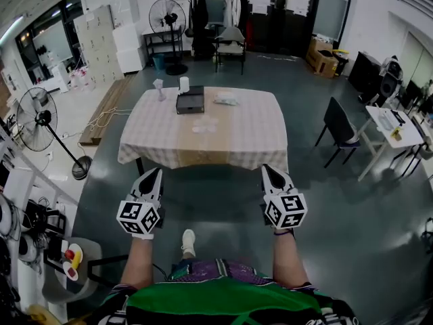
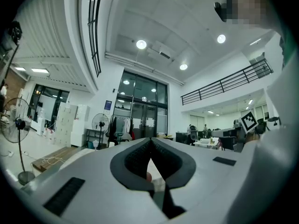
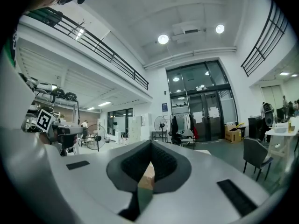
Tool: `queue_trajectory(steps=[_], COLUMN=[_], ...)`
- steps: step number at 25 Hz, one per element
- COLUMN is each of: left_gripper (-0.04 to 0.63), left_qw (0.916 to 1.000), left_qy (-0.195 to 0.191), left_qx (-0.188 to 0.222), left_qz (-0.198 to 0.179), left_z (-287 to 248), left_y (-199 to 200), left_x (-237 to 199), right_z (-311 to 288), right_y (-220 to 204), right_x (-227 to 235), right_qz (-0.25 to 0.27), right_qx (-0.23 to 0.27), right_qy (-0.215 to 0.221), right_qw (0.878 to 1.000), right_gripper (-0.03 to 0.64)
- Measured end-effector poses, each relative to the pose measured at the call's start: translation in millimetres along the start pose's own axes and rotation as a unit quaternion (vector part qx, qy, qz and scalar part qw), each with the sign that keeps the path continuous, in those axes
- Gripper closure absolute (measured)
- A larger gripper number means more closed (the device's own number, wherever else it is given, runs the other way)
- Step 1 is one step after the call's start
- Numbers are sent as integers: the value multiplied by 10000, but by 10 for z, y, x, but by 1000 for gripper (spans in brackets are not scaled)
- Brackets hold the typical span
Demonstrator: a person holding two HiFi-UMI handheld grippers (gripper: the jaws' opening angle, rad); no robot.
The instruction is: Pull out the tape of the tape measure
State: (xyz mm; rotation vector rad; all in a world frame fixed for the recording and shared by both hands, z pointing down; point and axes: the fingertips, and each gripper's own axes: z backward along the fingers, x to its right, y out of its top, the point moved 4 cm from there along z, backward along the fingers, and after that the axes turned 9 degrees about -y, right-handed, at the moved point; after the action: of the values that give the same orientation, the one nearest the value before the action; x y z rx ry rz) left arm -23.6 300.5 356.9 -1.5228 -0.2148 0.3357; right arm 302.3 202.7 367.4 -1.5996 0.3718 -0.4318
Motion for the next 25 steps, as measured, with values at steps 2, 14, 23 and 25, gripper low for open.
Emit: queue_trajectory(steps=[2, 14, 23, 25], left_gripper=[574, 572, 572, 571], left_qw=[10000, 9999, 9992, 9991], left_qy=[-19, -115, -389, -430], left_qx=[-25, 17, 47, 38], left_qz=[21, -76, -15, 1], left_z=[-96, -915, -1518, -1623], left_y=[3, 169, 210, 168], left_x=[-119, -1368, -2441, -2674], right_z=[-125, -1444, -2514, -2737], right_y=[22, 325, 323, 269], right_x=[-7, -153, -411, -489], right_qz=[-10, -38, -349, -355], right_qx=[34, 31, -166, -212], right_qy=[-47, -270, -457, -506], right_qw=[10000, 9996, 9982, 9979], right_gripper=[611, 611, 611, 611])
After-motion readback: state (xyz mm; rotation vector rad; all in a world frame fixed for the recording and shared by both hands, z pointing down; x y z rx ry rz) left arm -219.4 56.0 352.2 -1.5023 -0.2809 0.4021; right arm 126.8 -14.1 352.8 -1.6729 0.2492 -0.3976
